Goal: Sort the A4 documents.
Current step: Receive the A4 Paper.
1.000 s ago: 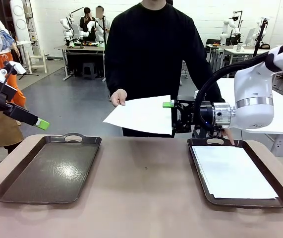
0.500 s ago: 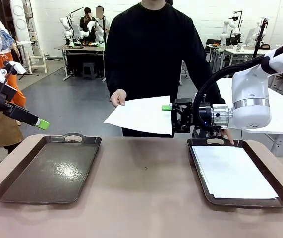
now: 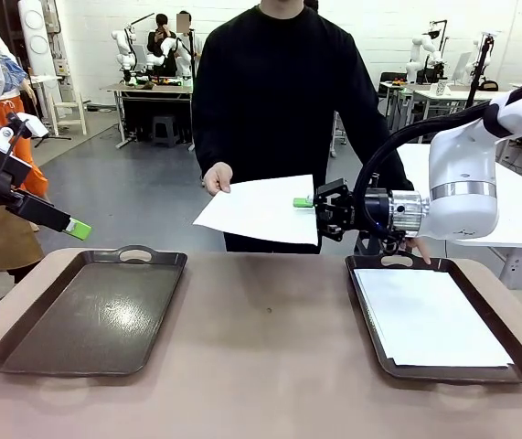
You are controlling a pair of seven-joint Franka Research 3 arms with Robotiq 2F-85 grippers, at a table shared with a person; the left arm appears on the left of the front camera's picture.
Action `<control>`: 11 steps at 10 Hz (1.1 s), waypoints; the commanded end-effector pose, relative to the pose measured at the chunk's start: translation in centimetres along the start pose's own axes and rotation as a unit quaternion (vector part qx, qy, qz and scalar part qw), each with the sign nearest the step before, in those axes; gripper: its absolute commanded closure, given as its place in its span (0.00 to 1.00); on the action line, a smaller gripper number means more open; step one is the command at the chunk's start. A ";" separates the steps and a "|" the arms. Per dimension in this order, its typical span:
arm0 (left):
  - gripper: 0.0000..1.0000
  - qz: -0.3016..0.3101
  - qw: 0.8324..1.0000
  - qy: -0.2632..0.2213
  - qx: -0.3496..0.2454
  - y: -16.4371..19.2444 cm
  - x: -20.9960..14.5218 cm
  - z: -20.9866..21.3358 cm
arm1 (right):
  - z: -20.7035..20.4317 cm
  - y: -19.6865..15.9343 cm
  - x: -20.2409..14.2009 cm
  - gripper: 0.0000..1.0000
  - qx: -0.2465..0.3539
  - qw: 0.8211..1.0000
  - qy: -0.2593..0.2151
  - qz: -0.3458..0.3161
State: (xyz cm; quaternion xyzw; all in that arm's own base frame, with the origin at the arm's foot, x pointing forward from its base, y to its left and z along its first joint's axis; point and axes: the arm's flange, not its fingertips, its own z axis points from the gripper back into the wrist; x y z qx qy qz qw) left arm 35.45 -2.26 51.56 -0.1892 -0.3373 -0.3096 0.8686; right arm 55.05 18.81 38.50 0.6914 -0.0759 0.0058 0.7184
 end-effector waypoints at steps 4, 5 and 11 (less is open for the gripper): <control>0.00 -0.004 1.000 -0.004 -0.007 0.3 -0.2 0.0 | -0.8 -0.2 0.4 1.00 0.031 0.999 -0.002 -0.037; 0.00 -0.004 1.000 -0.004 -0.007 0.3 -0.2 0.0 | -0.8 -0.2 0.3 1.00 0.030 0.999 0.000 -0.036; 0.00 -0.004 1.000 -0.004 -0.007 0.3 -0.2 0.0 | -0.7 -0.5 0.2 1.00 0.039 0.999 0.018 -0.033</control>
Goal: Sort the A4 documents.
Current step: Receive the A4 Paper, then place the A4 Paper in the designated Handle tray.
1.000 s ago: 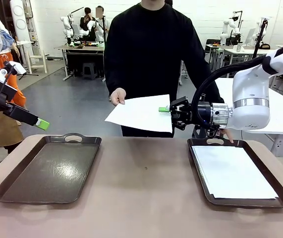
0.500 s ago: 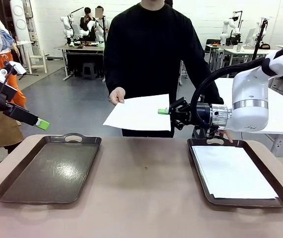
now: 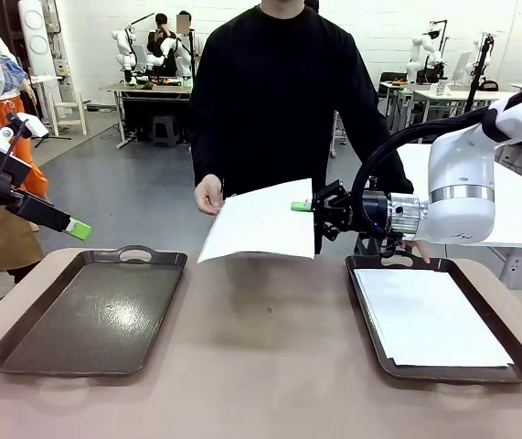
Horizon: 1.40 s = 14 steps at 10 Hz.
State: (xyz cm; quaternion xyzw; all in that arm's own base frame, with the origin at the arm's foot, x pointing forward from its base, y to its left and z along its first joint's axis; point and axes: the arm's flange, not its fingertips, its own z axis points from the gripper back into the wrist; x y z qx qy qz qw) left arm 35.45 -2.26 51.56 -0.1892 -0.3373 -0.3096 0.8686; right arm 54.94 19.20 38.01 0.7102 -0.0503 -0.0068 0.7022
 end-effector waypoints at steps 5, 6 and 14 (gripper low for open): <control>0.00 -0.004 1.000 -0.004 -0.007 0.3 -0.2 0.0 | 0.1 0.0 0.1 1.00 -0.004 1.000 -0.004 0.000; 0.00 -0.004 1.000 -0.004 -0.007 0.3 -0.2 0.0 | 0.1 0.0 0.1 1.00 -0.004 1.000 -0.004 0.000; 0.00 -0.004 1.000 -0.004 -0.007 0.3 -0.2 0.0 | 0.1 0.0 0.1 1.00 -0.004 1.000 -0.004 0.000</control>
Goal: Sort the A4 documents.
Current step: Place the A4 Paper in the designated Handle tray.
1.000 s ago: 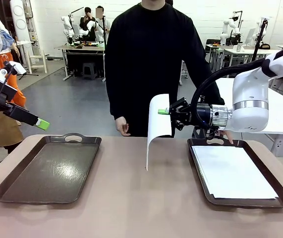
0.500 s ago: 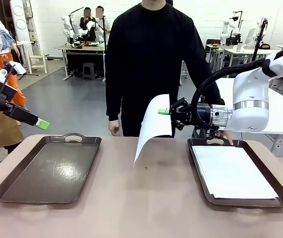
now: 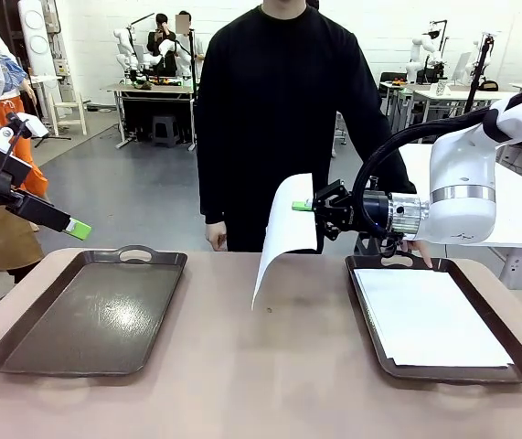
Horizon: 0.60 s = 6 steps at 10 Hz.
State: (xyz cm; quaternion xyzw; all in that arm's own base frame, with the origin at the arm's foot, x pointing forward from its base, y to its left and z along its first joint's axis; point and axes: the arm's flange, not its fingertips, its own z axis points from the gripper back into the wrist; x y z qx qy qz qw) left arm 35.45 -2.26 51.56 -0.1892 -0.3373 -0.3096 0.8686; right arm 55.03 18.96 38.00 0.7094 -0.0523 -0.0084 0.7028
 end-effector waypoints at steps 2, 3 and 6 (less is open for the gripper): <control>0.00 -0.004 1.000 -0.004 -0.007 0.3 -0.2 0.0 | 2.8 0.9 -1.5 0.99 0.007 0.999 0.027 0.024; 0.00 -0.004 1.000 -0.004 -0.007 0.3 -0.2 0.0 | 5.4 1.9 -2.4 0.99 -0.001 0.997 0.063 0.043; 0.00 -0.004 1.000 -0.004 -0.007 0.3 -0.2 0.0 | 13.0 3.6 -4.0 0.99 -0.059 0.980 0.186 0.044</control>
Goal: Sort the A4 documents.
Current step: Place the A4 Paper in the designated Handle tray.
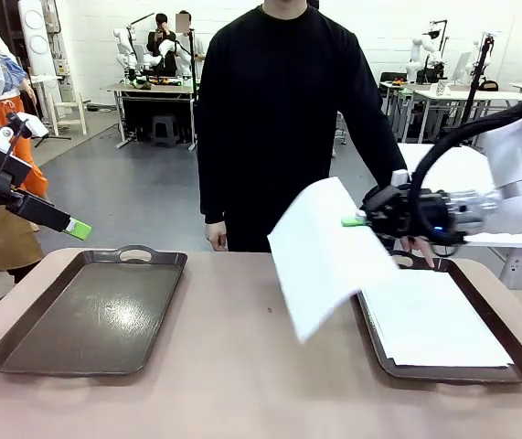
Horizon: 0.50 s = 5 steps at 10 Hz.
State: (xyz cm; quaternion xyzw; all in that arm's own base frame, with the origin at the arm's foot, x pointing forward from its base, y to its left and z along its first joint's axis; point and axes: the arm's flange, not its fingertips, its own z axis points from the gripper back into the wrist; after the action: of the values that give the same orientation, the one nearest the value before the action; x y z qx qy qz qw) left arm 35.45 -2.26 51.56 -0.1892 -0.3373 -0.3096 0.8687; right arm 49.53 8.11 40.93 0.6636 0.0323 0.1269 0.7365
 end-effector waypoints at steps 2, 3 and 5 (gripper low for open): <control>0.00 -0.004 1.000 -0.004 -0.007 0.3 -0.2 0.0 | 5.6 -0.9 -1.5 0.99 -0.025 0.999 0.041 -0.010; 0.00 -0.004 1.000 -0.004 -0.007 0.3 -0.2 0.0 | 6.6 -1.6 -2.1 0.99 -0.025 0.999 0.032 -0.016; 0.00 -0.004 1.000 -0.004 -0.007 0.3 -0.2 0.0 | 7.7 -2.7 -2.2 0.99 -0.025 1.000 0.001 -0.015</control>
State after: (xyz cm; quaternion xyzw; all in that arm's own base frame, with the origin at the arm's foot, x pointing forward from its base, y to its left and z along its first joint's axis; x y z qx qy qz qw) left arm 35.45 -2.27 51.56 -0.1892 -0.3372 -0.3097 0.8687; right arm 48.75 -0.41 39.25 0.6391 0.0578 0.1186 0.7577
